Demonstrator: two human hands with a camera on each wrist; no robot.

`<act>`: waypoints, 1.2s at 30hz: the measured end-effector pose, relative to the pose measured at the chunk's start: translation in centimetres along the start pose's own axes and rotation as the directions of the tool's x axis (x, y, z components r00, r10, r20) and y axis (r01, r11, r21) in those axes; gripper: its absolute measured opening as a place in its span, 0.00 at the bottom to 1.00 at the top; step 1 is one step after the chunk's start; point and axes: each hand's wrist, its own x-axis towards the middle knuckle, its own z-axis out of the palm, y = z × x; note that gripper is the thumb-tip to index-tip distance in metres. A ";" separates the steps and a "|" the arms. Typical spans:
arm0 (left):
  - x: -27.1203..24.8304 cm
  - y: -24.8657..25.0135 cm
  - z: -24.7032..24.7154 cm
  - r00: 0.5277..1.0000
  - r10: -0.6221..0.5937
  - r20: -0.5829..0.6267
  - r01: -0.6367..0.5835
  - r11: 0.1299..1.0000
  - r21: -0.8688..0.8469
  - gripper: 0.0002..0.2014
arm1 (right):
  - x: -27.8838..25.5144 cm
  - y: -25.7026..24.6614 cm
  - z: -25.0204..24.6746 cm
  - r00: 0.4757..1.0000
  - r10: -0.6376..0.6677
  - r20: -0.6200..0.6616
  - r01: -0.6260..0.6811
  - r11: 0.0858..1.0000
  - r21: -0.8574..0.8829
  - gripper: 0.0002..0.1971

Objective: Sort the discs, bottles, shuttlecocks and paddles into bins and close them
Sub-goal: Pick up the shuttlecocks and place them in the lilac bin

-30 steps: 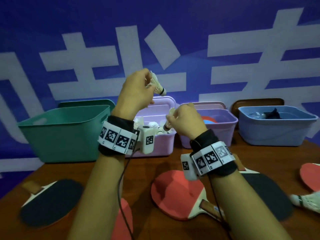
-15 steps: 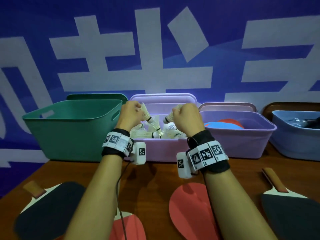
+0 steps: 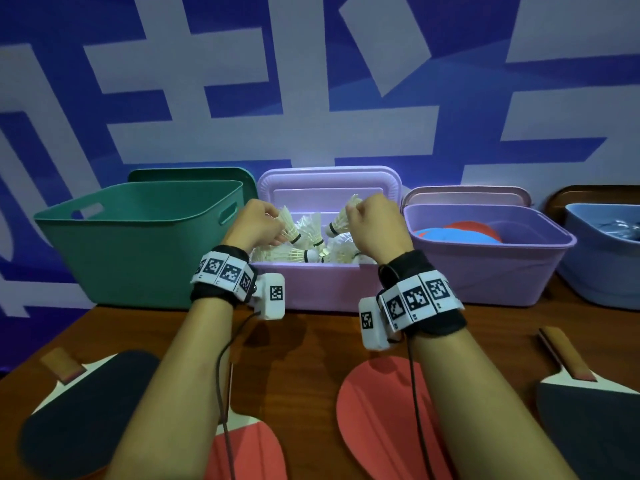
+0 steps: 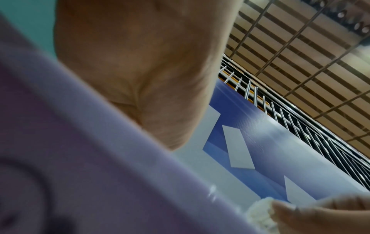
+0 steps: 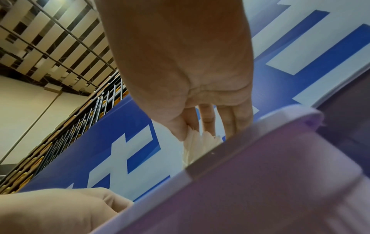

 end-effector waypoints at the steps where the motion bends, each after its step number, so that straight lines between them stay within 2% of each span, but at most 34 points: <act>1: 0.0 -0.1 0.3 1.000 0.002 0.022 -0.002 1.000 0.016 0.07 | 0.1 0.2 0.1 1.000 0.000 -0.018 0.000 1.000 -0.008 0.23; 6: -0.1 -0.6 0.8 0.987 0.097 0.130 -0.139 0.917 0.374 0.08 | 0.0 1.1 0.2 0.999 -0.018 -0.051 0.016 0.999 -0.046 0.18; 8: 0.0 -0.7 0.8 0.984 0.112 0.136 -0.159 0.900 0.406 0.12 | -0.1 1.2 0.3 0.999 -0.029 -0.046 0.027 0.999 -0.029 0.18; 10: 0.1 -0.6 0.8 0.985 0.130 0.117 -0.165 0.911 0.378 0.20 | 0.0 1.1 0.4 0.997 -0.047 -0.060 0.047 0.999 0.007 0.18; 12: 0.2 -0.4 0.9 0.987 0.159 0.039 -0.163 0.935 0.315 0.24 | 0.0 0.9 0.4 0.995 -0.063 -0.076 0.067 0.997 0.049 0.17; 14: 0.3 -0.2 1.0 0.981 0.190 -0.047 -0.174 0.955 0.240 0.20 | 0.1 0.8 0.7 0.995 -0.097 0.011 0.096 0.993 0.074 0.15; 15: 0.3 -0.1 1.0 0.979 0.193 -0.060 -0.175 0.959 0.224 0.18 | 0.1 0.8 1.0 0.985 -0.117 0.126 0.109 0.992 0.068 0.14; 17: 0.0 0.0 1.2 0.984 0.175 -0.019 -0.166 0.957 0.239 0.14 | 0.1 0.9 1.8 0.914 -0.126 0.385 0.133 0.991 0.009 0.21; 18: 0.0 -0.2 1.4 0.986 0.169 0.003 -0.164 0.950 0.267 0.14 | 0.1 1.1 2.1 0.885 -0.106 0.454 0.132 0.991 -0.025 0.25; 20: 0.0 -0.5 1.7 0.986 0.166 0.002 -0.156 0.927 0.340 0.14 | 0.3 1.5 2.5 0.890 -0.076 0.451 0.115 0.992 -0.060 0.28; 23: -0.2 -0.8 2.1 0.982 0.162 -0.096 -0.107 0.899 0.425 0.13 | 0.7 2.0 2.6 0.899 -0.027 0.436 0.093 0.987 -0.129 0.27; 25: -0.3 -0.7 2.3 0.970 0.178 -0.162 -0.087 0.886 0.455 0.14 | 0.9 2.2 2.8 0.889 0.003 0.458 0.069 0.988 -0.141 0.29; 27: -0.5 -0.4 2.5 0.957 0.215 -0.194 -0.104 0.880 0.464 0.12 | 0.9 2.3 3.0 0.901 -0.020 0.434 0.080 0.990 -0.120 0.34; 29: -0.5 -0.1 2.6 0.960 0.227 -0.163 -0.135 0.887 0.442 0.12 | 0.9 2.3 3.2 0.906 -0.053 0.421 0.099 0.991 -0.087 0.35; 31: -0.4 0.1 2.7 0.980 0.193 -0.050 -0.155 0.896 0.416 0.16 | 0.9 2.4 3.3 0.882 -0.048 0.470 0.097 0.992 -0.080 0.35; 33: -0.7 0.2 2.8 0.984 0.167 0.057 -0.175 0.871 0.460 0.20 | 0.8 2.4 3.3 0.860 -0.028 0.509 0.086 0.992 -0.091 0.35; 36: -0.9 0.4 2.9 0.984 0.163 0.079 -0.180 0.847 0.500 0.22 | 0.6 2.3 3.1 0.852 -0.026 0.523 0.091 0.991 -0.098 0.36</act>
